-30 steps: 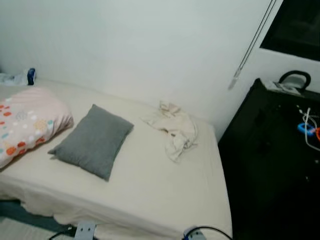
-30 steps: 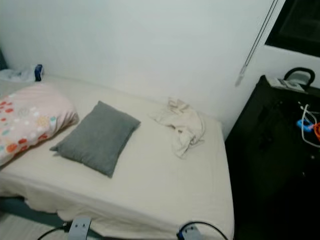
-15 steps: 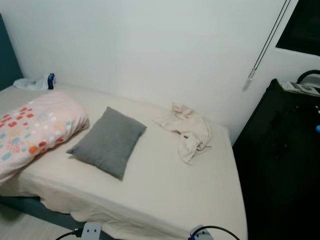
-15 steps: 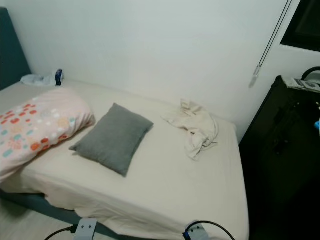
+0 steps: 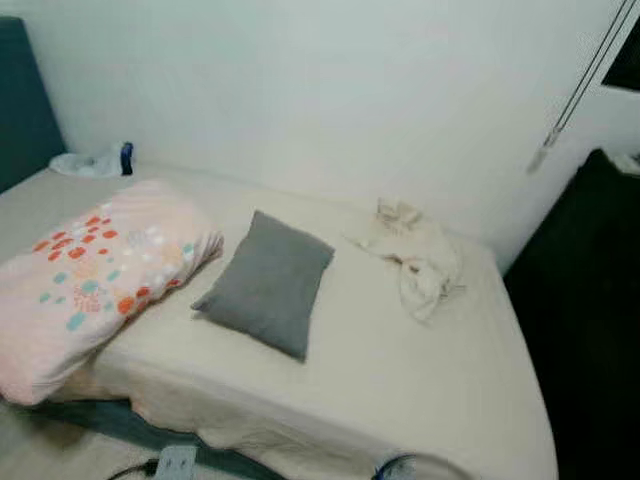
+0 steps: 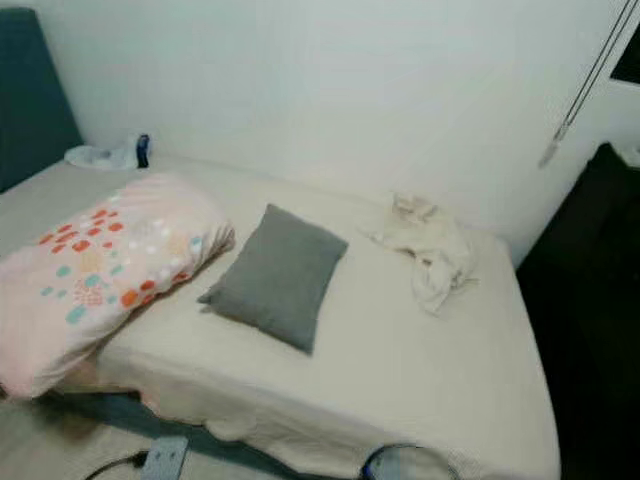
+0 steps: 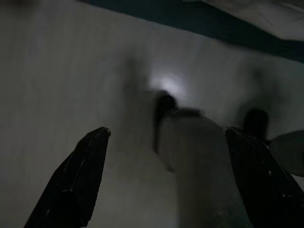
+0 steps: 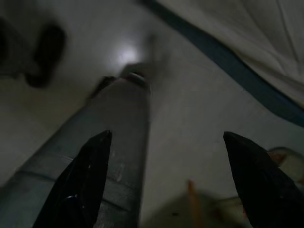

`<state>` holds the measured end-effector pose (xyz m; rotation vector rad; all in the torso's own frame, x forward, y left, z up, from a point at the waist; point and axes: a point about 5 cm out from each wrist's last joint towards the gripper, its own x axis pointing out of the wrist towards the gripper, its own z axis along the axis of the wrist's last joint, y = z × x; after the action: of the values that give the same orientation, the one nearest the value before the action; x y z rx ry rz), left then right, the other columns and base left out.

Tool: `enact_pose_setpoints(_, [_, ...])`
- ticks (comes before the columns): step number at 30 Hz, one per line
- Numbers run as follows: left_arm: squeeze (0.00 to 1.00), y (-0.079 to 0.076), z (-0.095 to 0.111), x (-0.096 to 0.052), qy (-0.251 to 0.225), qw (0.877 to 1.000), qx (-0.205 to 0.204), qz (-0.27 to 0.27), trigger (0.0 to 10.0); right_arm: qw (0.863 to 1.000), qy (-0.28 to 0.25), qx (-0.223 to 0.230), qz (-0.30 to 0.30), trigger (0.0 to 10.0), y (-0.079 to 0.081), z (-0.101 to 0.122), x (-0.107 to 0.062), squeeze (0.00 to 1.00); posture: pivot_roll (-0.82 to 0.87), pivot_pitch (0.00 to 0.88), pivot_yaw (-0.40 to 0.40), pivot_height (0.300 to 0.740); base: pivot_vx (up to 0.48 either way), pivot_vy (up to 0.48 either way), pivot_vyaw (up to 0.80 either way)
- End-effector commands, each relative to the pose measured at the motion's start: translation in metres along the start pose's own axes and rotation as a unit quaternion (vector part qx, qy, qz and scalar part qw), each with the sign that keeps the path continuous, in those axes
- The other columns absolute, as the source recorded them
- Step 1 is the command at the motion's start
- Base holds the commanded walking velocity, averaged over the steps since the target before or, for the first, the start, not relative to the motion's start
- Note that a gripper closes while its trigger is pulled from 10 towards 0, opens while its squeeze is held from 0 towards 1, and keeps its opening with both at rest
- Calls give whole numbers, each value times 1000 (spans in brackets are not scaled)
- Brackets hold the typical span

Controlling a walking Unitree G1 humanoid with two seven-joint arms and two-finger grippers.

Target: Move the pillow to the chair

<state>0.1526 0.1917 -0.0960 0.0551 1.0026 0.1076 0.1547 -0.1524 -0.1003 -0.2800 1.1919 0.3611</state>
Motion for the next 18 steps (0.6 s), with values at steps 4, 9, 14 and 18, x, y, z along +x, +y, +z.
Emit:
enact_pose_setpoints(4, [0,-7,-3,0,7,1000,4,-11,10000,1000,9,3,-11,10000,-8,-8,-2,0,165,0,-127,740,0,78,0])
enact_pose_setpoints(9, [0,-7,-3,0,6,1000,11,-12,10000,1000,10,4,-10,10000,-7,-9,-1,0,165,0,-126,740,0,0,0])
enact_pose_setpoints(14, [0,-8,-3,0,6,1000,9,-17,10000,1000,11,4,-9,10000,-6,-10,-1,0,166,0,-126,740,0,0,0])
enact_pose_setpoints(18, [0,-9,-3,0,5,1000,11,-24,10000,1000,11,3,-8,10000,-6,-10,-1,0,166,0,-126,740,0,-120,0])
